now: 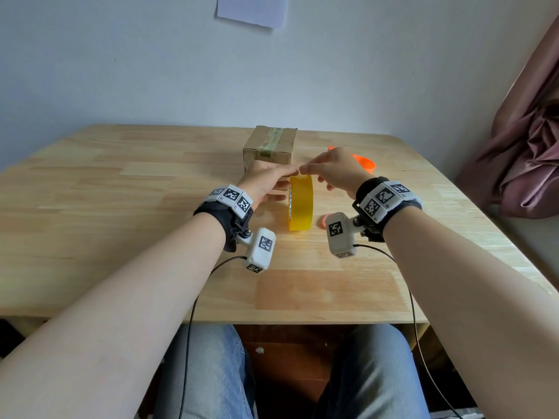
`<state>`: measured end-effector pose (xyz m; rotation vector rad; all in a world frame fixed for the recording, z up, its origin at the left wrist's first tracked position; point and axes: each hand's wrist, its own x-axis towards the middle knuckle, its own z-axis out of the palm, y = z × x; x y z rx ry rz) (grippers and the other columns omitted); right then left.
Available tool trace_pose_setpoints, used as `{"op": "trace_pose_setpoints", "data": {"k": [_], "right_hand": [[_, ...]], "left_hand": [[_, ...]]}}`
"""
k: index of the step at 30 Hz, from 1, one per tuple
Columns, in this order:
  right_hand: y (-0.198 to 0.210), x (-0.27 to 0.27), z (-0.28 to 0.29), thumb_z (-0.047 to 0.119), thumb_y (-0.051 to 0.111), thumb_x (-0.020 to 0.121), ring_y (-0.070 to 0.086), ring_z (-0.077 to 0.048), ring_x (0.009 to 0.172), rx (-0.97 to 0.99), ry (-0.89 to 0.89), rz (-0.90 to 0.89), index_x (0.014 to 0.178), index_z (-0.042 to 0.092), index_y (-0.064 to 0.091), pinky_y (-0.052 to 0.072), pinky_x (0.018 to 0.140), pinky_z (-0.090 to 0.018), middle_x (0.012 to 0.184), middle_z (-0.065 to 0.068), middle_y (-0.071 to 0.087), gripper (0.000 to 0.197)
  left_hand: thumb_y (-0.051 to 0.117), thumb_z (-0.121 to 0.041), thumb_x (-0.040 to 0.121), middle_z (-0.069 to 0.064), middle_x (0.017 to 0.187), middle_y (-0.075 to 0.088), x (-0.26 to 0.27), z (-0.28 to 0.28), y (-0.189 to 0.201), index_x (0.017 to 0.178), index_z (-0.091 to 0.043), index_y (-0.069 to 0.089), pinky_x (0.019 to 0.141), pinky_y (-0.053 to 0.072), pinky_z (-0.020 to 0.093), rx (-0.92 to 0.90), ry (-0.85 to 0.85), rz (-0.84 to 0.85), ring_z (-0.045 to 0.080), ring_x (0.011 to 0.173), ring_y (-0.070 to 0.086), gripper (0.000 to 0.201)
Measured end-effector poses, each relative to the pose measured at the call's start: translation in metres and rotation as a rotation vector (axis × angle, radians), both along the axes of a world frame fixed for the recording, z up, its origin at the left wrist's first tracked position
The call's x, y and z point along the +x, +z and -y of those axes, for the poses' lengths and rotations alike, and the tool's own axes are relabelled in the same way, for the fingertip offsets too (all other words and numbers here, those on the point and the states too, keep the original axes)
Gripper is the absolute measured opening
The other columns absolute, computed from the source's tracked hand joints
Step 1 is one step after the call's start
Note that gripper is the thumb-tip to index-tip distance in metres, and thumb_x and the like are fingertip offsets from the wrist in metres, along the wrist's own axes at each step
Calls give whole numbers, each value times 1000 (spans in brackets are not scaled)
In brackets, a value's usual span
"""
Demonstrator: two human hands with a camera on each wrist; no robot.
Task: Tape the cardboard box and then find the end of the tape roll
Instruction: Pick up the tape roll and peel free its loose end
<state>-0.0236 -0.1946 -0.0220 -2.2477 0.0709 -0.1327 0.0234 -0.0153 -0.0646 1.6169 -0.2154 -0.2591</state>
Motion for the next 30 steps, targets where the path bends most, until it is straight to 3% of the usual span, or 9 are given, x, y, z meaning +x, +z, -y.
{"op": "trace_pose_setpoints", "data": {"k": [4,8,12,15,18,22,24,26,30], "right_hand": [[0,-2,0,34,74,94,63,-15,85,13,47,10,111,15,78,59,75,-37,109,-14,77,26],[0,-6,0,29,74,95,66,-14,91,70,83,-5,117,9,76,63,88,-48,102,2,74,30],[0,-7,0,27,75,95,72,-23,98,76,91,13,113,9,78,65,86,-44,101,0,75,26],[2,-6,0,25,78,92,75,-21,86,53,78,51,97,13,80,66,82,-41,95,-6,79,13],[3,-4,1,22,81,89,77,-27,81,66,52,67,85,17,80,66,82,-43,90,-11,80,6],[2,-4,2,28,80,90,67,-13,74,50,48,60,96,16,81,65,72,-36,95,-11,79,13],[1,-3,0,31,78,91,65,-15,75,24,46,43,89,22,80,61,66,-33,98,-16,78,9],[1,-3,-1,33,78,90,64,-19,76,1,34,33,81,29,76,57,63,-33,98,-20,78,10],[-1,2,-1,34,83,85,59,-18,76,30,-32,-2,84,23,78,50,61,-30,100,-18,77,12]], "left_hand": [[75,-27,95,9,112,77,3,0,-5,105,-15,80,81,63,37,5,15,10,17,98,71,16],[79,-25,91,3,104,76,3,2,-6,100,-23,78,72,59,31,-15,60,42,17,91,72,9],[77,-28,93,4,114,79,0,4,-6,100,-24,81,68,57,24,42,59,83,19,108,74,9],[78,-30,92,4,115,79,-1,5,-6,100,-23,82,70,58,25,37,67,91,21,113,73,11],[81,-31,89,3,119,76,-2,3,-5,98,-24,80,75,60,26,67,54,122,17,111,70,11],[82,-27,89,6,123,75,-4,2,-1,102,-19,79,76,61,29,42,20,71,20,118,69,16],[83,-19,87,11,123,74,-6,2,1,115,-12,73,70,61,29,-19,4,-5,24,111,72,30],[82,-10,87,15,117,71,-10,3,3,133,-5,59,63,61,29,-85,-15,-98,24,94,72,52],[78,-1,89,13,105,72,-14,2,5,150,3,44,62,61,24,-116,-65,-159,18,77,72,70]]}}
